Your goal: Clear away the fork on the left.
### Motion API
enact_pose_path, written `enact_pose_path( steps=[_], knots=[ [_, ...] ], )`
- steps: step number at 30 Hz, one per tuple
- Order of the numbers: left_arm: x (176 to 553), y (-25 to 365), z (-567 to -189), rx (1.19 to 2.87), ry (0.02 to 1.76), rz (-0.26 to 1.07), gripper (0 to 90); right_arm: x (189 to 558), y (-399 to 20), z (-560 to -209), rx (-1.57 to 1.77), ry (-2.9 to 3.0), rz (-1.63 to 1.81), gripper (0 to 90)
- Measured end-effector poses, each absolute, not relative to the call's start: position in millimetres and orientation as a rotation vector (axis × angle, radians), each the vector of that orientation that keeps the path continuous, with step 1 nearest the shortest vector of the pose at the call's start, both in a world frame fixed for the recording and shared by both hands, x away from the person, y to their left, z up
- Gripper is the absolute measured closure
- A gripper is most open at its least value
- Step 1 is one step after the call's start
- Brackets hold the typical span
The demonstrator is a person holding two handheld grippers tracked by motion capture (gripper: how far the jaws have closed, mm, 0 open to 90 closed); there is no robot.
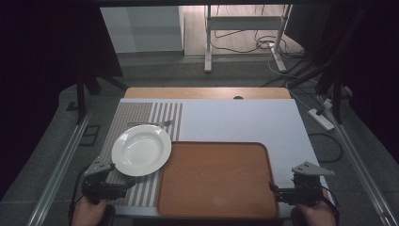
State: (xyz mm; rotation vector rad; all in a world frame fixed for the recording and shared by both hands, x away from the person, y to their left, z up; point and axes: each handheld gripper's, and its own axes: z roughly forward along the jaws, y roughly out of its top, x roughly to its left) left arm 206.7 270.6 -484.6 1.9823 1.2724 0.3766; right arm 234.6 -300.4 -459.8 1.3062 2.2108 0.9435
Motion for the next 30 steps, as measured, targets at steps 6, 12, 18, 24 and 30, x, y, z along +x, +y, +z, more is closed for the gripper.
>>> enact_pose_path(
  steps=[6,12,18,24,30],
  knots=[
    [207.3,268.9,-485.1,2.007,1.272,0.376,0.8,234.8,-301.1,-459.5,1.313,2.205,0.956,0.0],
    [208.1,268.2,-485.4,2.014,1.273,0.369,0.9,235.0,-301.8,-459.7,1.317,2.203,0.967,0.0],
    [208.7,267.7,-485.4,2.024,1.267,0.362,0.2,234.5,-301.4,-459.5,1.31,2.209,0.958,0.0],
    [208.6,264.4,-484.9,2.052,1.258,0.38,0.0,234.3,-301.0,-459.6,1.299,2.219,0.966,0.0],
    [212.7,262.6,-485.3,2.077,1.277,0.35,0.0,234.6,-300.3,-460.0,1.293,2.227,0.962,0.0]
  ],
)
